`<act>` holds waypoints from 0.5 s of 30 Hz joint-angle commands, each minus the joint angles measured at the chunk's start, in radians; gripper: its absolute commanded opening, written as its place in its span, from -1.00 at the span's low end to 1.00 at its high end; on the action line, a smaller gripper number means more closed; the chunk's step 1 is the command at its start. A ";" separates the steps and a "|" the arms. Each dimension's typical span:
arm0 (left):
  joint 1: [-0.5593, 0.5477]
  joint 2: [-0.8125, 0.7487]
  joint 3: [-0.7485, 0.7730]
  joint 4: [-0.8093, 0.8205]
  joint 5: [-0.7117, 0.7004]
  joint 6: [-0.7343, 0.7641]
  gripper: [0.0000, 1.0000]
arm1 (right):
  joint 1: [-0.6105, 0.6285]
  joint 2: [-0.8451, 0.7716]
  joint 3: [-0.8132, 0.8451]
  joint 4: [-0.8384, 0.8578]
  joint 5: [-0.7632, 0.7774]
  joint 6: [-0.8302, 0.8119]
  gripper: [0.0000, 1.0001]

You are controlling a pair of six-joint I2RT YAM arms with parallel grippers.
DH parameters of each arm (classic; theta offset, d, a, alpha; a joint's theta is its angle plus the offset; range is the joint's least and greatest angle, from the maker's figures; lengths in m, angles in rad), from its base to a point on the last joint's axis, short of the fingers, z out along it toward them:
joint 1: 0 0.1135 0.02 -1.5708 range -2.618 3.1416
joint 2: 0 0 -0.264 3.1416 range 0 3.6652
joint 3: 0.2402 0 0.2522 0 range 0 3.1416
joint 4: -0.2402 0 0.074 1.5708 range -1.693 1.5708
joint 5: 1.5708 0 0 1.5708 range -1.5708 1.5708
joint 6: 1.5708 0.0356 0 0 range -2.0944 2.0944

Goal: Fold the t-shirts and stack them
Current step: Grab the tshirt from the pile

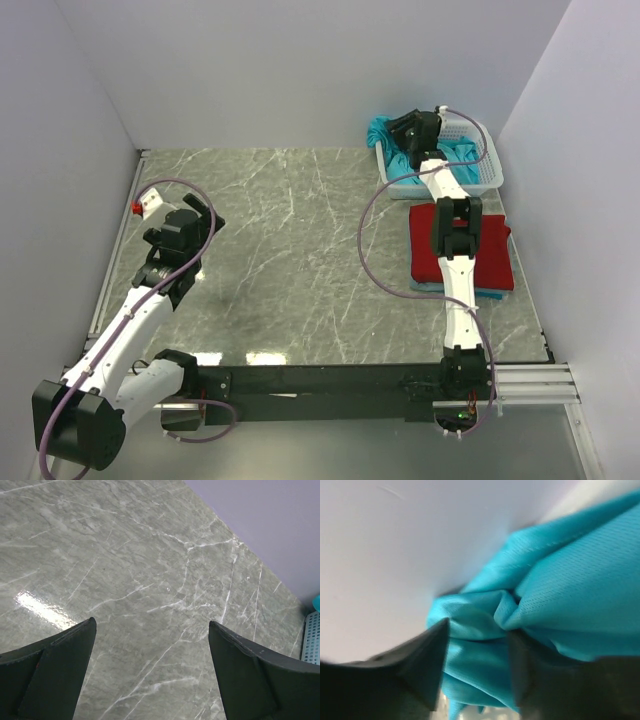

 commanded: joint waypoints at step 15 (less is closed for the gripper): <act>0.005 -0.025 0.041 -0.001 -0.026 0.018 0.99 | -0.010 -0.155 -0.063 0.128 0.011 -0.169 -1.00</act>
